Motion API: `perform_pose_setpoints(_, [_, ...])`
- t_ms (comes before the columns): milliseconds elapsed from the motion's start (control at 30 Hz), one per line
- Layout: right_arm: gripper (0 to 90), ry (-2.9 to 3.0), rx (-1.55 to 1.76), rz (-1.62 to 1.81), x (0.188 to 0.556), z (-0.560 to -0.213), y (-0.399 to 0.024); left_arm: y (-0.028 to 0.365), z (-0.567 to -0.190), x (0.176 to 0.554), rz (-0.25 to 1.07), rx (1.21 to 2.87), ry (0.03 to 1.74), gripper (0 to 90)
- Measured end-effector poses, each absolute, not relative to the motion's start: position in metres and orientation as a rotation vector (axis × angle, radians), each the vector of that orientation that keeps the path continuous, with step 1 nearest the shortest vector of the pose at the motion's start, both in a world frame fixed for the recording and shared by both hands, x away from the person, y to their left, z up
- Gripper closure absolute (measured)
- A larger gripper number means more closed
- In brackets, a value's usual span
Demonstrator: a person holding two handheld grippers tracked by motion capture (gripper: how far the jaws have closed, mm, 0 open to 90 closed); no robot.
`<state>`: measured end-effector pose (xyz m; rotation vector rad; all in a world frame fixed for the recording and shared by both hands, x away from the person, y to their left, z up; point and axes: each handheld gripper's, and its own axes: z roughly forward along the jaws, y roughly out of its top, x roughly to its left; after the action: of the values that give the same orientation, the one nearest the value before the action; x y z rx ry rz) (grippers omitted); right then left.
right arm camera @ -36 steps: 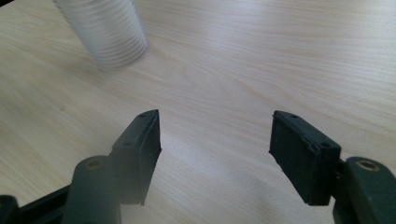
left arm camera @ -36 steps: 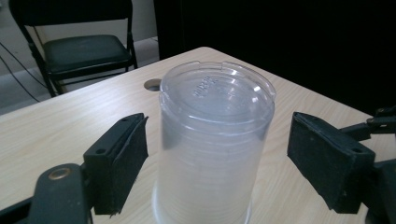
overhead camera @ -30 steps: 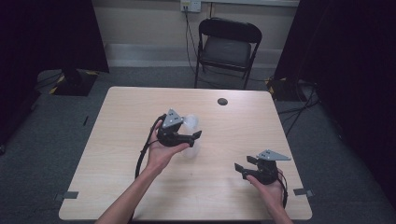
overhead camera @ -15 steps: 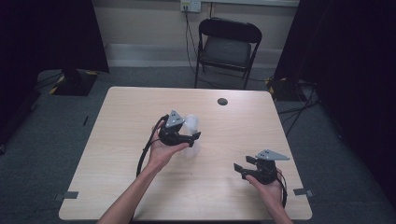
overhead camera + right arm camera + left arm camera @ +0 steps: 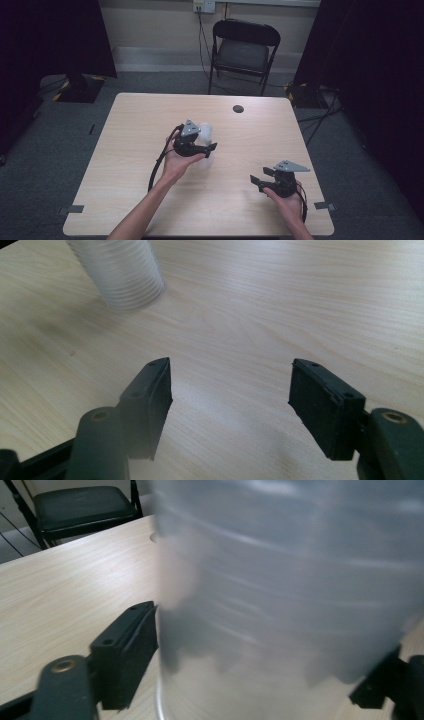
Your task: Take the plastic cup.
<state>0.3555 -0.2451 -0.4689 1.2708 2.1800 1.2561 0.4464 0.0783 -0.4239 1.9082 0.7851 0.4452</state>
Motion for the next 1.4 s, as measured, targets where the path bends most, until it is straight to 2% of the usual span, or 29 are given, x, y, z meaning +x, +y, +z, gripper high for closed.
perform_pose_setpoints(33, [33.1,2.180,1.271,1.257,0.356,-0.469,-0.245,0.078,-0.424,0.446,0.452,1.904,0.786,29.1])
perform_pose_setpoints(667, [33.1,2.188,1.272,1.248,0.355,-0.469,-0.244,0.087,-0.415,0.441,0.473,1.923,0.761,26.4])
perform_pose_setpoints(767, [33.1,2.187,1.279,1.247,0.355,-0.470,-0.244,0.089,-0.414,0.440,0.471,1.921,0.761,29.7])
perform_pose_setpoints(1400, [33.1,2.184,1.281,1.249,0.355,-0.470,-0.245,0.091,-0.403,0.438,0.474,1.862,0.759,30.8])
